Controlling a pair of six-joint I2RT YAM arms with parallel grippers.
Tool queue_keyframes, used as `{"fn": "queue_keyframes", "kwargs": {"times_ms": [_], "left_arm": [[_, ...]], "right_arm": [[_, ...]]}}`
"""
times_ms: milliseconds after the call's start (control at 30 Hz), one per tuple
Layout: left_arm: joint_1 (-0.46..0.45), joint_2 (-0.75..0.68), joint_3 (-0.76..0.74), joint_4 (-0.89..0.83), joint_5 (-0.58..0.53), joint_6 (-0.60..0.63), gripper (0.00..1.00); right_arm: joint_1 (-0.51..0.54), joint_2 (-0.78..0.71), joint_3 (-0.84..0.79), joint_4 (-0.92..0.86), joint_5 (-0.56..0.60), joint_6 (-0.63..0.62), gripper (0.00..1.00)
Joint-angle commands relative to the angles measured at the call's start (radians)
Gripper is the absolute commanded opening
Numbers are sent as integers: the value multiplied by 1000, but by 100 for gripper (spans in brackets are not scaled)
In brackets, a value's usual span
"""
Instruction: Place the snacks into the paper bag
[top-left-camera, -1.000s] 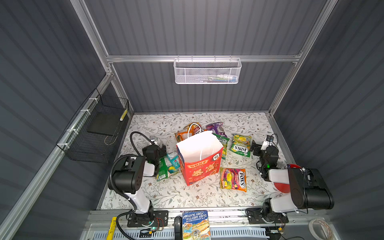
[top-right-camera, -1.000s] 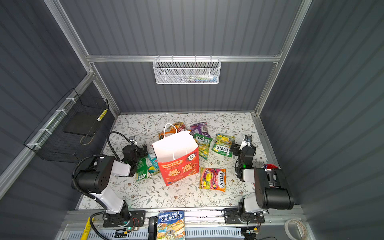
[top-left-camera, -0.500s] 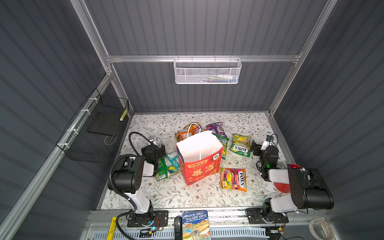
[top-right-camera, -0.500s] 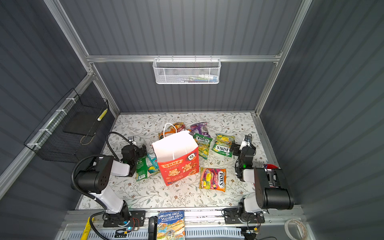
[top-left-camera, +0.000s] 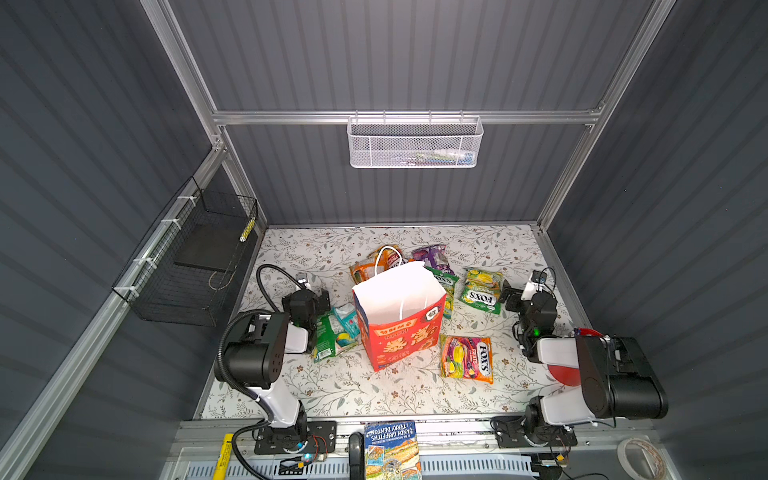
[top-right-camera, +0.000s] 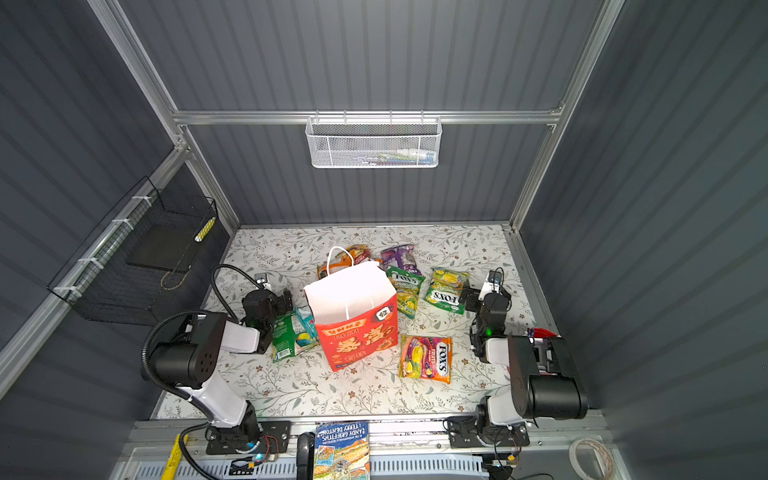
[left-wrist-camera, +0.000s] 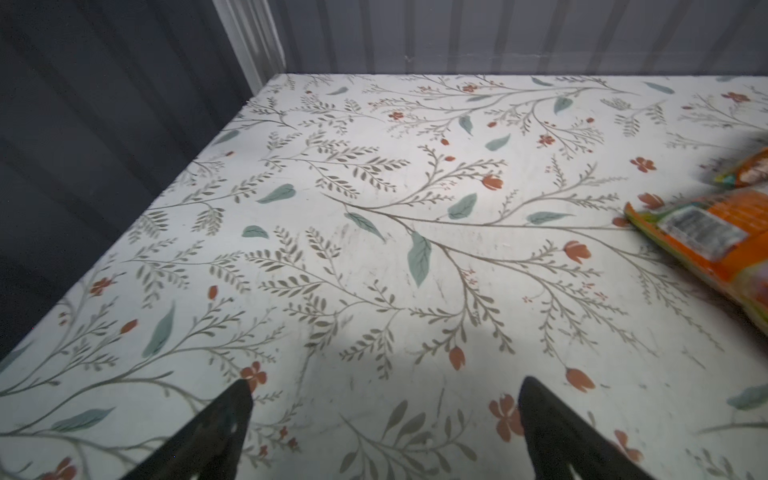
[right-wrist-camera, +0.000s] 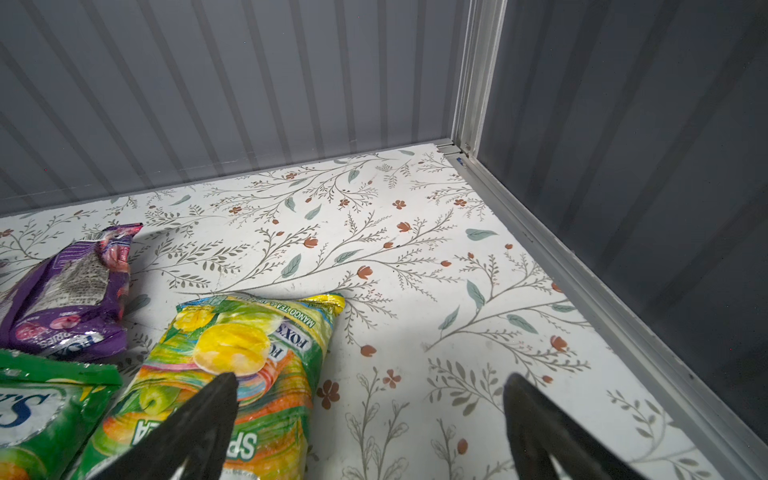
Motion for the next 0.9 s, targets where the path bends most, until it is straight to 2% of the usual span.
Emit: {"fn": "queue_keyframes", "kwargs": {"times_ms": [0,67,100,167,200,300,333,400,500,567,600,633,733,800,867], "left_arm": [[-10,-174,59,-227,-225,-97,100],[-9,-283,136,-432,-279,-247,100],[-8,-334,200,-603,-296,-356,100],[-7,-396,326,-839,-289,-449,100],[-7,-421,394,-933,-251,-481,100],[-7,-478,574,-1099,-2,-420,100],[-7,-492,628,-1147,77,-395,100],[-7,-512,748,-1220,300,-329,100],[-8,-501,915,-1349,592,-255,100],[-23,-469,1050,-1454,766,-198,100],[-40,-456,1092,-1494,814,-165,100],[-74,-442,1134,-1542,832,-118,100],[-194,-379,1267,-1725,764,23,99],[-237,-346,1327,-1800,779,84,99],[-278,-309,1377,-1875,743,148,98]], "right_arm": [[6,-126,-45,7,65,9,99],[49,-284,-33,-129,238,26,99],[51,-377,-10,-257,296,84,99],[50,-515,71,-541,396,298,99],[50,-568,116,-693,435,434,99],[46,-677,147,-870,425,637,99],[39,-704,138,-889,390,702,99],[22,-758,91,-827,178,713,99],[23,-775,97,-868,-63,754,99],[34,-759,111,-887,-160,764,99],[42,-752,119,-903,-178,769,99],[48,-741,127,-914,-201,775,99],[53,-723,145,-938,-274,786,99],[60,-737,139,-935,-318,788,99],[71,-765,137,-963,-349,771,99]]}}
